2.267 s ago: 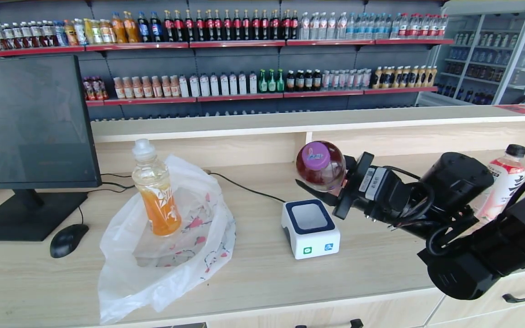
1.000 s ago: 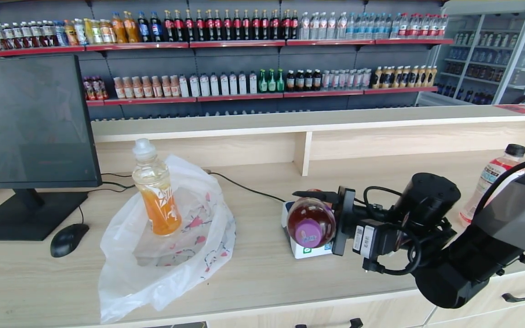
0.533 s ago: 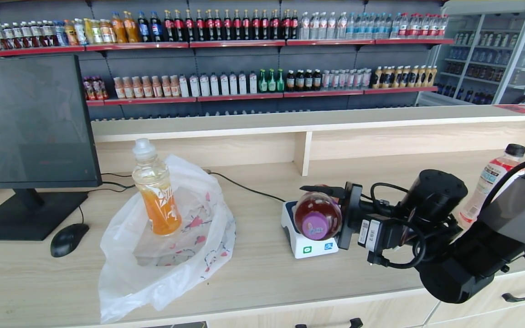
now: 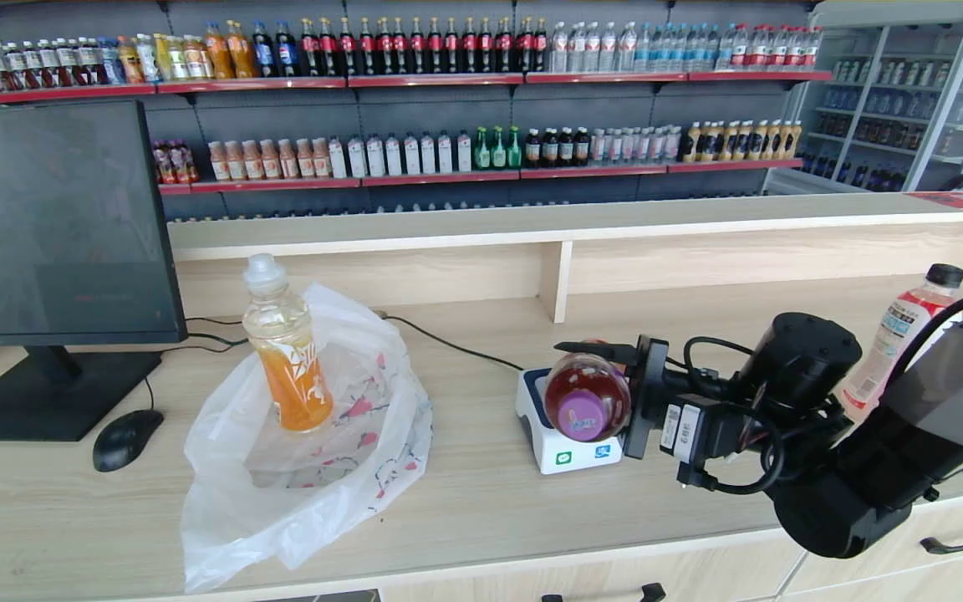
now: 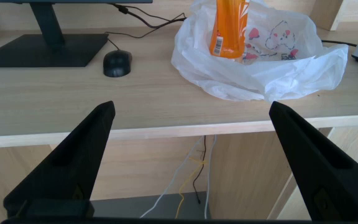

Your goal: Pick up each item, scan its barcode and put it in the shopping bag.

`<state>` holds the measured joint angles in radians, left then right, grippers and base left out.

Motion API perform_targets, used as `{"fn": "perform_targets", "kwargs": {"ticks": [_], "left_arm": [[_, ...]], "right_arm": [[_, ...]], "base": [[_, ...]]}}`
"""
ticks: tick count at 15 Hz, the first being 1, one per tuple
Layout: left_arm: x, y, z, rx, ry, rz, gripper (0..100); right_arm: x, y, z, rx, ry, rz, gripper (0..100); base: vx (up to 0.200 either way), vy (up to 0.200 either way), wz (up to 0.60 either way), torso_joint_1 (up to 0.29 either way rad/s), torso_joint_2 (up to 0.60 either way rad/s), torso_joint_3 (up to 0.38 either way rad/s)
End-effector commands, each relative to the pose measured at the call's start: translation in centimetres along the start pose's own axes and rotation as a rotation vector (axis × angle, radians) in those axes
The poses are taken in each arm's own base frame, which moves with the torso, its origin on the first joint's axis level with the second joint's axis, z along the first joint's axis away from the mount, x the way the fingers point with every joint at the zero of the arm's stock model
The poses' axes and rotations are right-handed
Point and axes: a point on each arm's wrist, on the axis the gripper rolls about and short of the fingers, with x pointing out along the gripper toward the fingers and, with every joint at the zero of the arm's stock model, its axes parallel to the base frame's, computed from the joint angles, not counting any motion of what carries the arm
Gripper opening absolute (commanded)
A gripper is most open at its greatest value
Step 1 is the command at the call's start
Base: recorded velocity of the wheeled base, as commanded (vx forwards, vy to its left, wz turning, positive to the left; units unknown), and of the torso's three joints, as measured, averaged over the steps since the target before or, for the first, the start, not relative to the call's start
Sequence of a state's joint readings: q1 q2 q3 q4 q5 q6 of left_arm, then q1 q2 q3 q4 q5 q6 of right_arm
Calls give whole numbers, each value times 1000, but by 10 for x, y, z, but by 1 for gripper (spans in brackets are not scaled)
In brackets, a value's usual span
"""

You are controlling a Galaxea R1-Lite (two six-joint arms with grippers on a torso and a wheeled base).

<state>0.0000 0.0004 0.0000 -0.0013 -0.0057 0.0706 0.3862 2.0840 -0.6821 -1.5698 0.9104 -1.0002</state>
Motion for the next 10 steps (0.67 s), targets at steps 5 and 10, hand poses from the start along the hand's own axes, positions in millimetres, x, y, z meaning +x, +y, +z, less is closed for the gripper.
{"fn": "perform_targets", "kwargs": {"ticks": [5,10], "left_arm": [[0,0,0,-2,-1,0,100],[0,0,0,-5,2,-1,100]], "right_arm": [[-2,0,4,-4,-1,1,0],[-2,1,6,0,-1,3,0]], "base": [[0,0,0,0,0,0],[0,0,0,0,0,0]]}}
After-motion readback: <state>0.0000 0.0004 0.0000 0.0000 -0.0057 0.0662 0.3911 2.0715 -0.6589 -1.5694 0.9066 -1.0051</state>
